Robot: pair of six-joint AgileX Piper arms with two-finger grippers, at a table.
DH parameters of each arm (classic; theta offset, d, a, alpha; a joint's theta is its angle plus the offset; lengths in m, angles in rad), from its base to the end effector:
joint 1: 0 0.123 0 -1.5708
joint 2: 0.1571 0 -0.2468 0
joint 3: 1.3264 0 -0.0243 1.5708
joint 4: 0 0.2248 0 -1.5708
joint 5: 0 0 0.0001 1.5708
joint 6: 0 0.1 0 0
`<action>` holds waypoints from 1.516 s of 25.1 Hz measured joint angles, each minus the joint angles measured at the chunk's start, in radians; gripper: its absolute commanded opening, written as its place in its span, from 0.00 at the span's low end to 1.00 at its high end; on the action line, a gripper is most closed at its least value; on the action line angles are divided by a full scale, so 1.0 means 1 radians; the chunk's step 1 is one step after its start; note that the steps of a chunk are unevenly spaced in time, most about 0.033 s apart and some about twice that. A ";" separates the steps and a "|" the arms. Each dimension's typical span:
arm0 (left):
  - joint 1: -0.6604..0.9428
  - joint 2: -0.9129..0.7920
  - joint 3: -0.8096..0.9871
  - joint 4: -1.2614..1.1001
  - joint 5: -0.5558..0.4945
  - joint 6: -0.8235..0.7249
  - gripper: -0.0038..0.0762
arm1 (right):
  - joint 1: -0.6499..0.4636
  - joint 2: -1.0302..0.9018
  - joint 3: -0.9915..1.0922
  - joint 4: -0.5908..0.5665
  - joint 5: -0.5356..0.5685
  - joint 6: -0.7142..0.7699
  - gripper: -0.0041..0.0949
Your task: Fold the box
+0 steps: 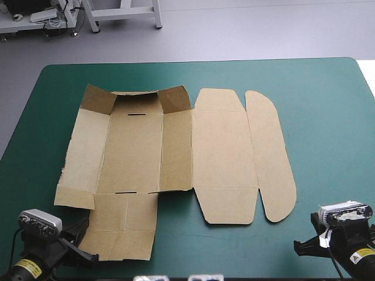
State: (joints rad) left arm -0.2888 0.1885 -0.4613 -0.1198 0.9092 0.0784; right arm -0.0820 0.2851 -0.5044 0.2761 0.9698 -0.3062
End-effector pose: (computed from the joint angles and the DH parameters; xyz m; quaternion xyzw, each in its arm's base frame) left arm 0.0497 -0.0246 0.2568 0.1501 0.8578 -0.1101 0.4791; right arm 0.0634 0.0174 0.2610 -0.0795 0.8869 0.0498 0.4523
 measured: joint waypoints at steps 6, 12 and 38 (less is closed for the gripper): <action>0.000 0.000 0.000 0.000 0.000 0.000 0.04 | 0.000 0.000 0.000 0.000 0.000 0.000 0.02; 0.000 0.031 -0.091 0.011 0.008 -0.002 0.04 | 0.000 0.000 0.000 0.000 0.000 0.000 0.02; 0.235 1.153 -0.962 -0.146 0.045 0.104 0.04 | 0.000 0.000 0.000 -0.001 0.000 0.000 0.02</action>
State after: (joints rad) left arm -0.0538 1.3411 -1.4229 -0.2655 0.9546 0.1824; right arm -0.0820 0.2851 -0.5044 0.2751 0.9698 -0.3062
